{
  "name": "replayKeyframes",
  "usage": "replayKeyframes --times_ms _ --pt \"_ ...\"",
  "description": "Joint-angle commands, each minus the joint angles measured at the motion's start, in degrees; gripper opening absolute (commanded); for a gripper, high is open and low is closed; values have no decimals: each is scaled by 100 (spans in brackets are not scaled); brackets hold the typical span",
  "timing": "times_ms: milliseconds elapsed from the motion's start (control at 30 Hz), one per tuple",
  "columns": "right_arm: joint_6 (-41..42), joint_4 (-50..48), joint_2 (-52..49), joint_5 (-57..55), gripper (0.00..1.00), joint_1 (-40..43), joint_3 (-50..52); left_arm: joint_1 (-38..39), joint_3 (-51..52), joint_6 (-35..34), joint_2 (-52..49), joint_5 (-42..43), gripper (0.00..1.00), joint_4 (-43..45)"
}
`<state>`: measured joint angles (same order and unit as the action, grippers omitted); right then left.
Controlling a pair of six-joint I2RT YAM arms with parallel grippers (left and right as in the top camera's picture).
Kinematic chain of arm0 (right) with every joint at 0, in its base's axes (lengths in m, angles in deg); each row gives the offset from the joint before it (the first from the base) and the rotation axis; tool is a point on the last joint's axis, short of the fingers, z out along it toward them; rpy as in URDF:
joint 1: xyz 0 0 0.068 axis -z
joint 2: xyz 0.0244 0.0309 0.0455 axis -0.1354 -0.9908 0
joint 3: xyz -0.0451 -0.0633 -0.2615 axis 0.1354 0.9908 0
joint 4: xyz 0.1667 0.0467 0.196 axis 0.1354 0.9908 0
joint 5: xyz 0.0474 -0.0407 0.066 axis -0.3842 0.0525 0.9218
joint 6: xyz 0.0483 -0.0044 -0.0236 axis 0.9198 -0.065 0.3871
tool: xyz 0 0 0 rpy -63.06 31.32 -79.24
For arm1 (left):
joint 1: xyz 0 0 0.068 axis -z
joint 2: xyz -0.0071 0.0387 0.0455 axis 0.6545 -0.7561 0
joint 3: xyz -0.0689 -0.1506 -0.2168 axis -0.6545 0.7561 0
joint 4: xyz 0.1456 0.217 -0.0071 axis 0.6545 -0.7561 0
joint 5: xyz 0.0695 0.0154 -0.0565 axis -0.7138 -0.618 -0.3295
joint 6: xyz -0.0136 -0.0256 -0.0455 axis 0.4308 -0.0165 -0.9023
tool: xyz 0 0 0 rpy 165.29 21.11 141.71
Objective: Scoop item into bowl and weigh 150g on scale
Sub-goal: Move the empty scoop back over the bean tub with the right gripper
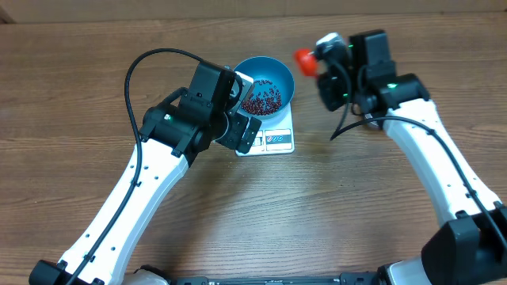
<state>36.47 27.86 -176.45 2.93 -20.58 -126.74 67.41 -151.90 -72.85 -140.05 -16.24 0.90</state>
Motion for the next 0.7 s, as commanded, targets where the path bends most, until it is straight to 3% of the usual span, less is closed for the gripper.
replayKeyframes --times_ms 0,200,667 --pt "750 293 282 -1384 4 245 -192 -24 -92 109 17 63 100 11" --pt "750 984 282 -2634 4 660 -188 -24 -92 109 17 63 100 11" --pt "1473 1292 179 -2271 4 1456 201 -24 -92 109 17 63 100 11"
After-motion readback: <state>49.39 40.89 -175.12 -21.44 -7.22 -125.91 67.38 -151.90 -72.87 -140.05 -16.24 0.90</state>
